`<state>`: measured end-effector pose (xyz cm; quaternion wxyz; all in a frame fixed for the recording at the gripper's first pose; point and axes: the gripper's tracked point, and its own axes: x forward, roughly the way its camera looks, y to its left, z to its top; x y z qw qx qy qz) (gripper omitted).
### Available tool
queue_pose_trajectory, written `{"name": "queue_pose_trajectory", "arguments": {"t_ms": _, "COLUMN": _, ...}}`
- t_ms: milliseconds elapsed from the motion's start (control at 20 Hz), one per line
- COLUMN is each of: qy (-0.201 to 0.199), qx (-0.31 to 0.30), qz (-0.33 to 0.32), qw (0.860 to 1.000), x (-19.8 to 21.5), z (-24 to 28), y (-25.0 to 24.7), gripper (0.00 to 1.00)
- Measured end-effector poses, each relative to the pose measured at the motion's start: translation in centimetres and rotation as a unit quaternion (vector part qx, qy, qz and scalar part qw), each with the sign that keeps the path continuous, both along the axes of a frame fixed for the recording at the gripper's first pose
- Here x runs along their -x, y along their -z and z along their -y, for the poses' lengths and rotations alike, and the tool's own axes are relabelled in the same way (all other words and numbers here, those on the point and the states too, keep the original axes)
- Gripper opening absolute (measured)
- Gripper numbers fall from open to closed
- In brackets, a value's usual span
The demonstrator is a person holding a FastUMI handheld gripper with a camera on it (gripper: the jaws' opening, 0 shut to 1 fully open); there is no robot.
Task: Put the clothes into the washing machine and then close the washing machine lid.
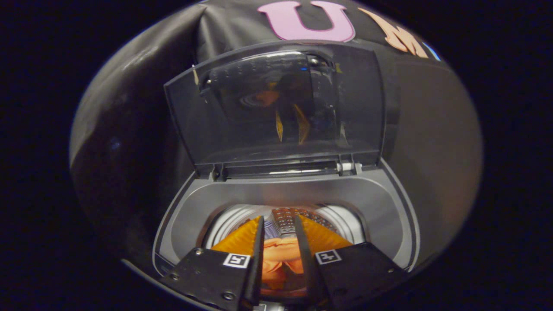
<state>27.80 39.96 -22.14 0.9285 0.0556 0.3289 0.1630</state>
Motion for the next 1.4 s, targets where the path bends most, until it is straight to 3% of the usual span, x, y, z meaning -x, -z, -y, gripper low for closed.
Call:
{"name": "queue_pose_trajectory", "arguments": {"t_ms": 100, "qy": 0.002, "qx": 0.001, "qz": 0.011, "qw": 1.0, "x": -0.2, "z": -0.1, "y": -1.2, "gripper": 0.59}}
{"name": "queue_pose_trajectory", "arguments": {"t_ms": 300, "qy": 0.051, "qx": -0.005, "qz": 0.031, "qw": 0.998, "x": -0.8, "z": 1.0, "y": -3.9, "gripper": 0.95}}
{"name": "queue_pose_trajectory", "arguments": {"t_ms": 750, "qy": 0.11, "qx": -0.013, "qz": 0.142, "qw": 0.984, "x": -2.4, "z": 3.0, "y": -16.1, "gripper": 0.97}}
{"name": "queue_pose_trajectory", "arguments": {"t_ms": 1050, "qy": 0.123, "qx": -0.008, "qz": 0.215, "qw": 0.969, "x": -4.2, "z": 4.8, "y": -24.7, "gripper": 0.97}}
{"name": "queue_pose_trajectory", "arguments": {"t_ms": 1400, "qy": 0.138, "qx": -0.019, "qz": 0.268, "qw": 0.953, "x": -8.2, "z": 6.2, "y": -31.0, "gripper": 0.97}}
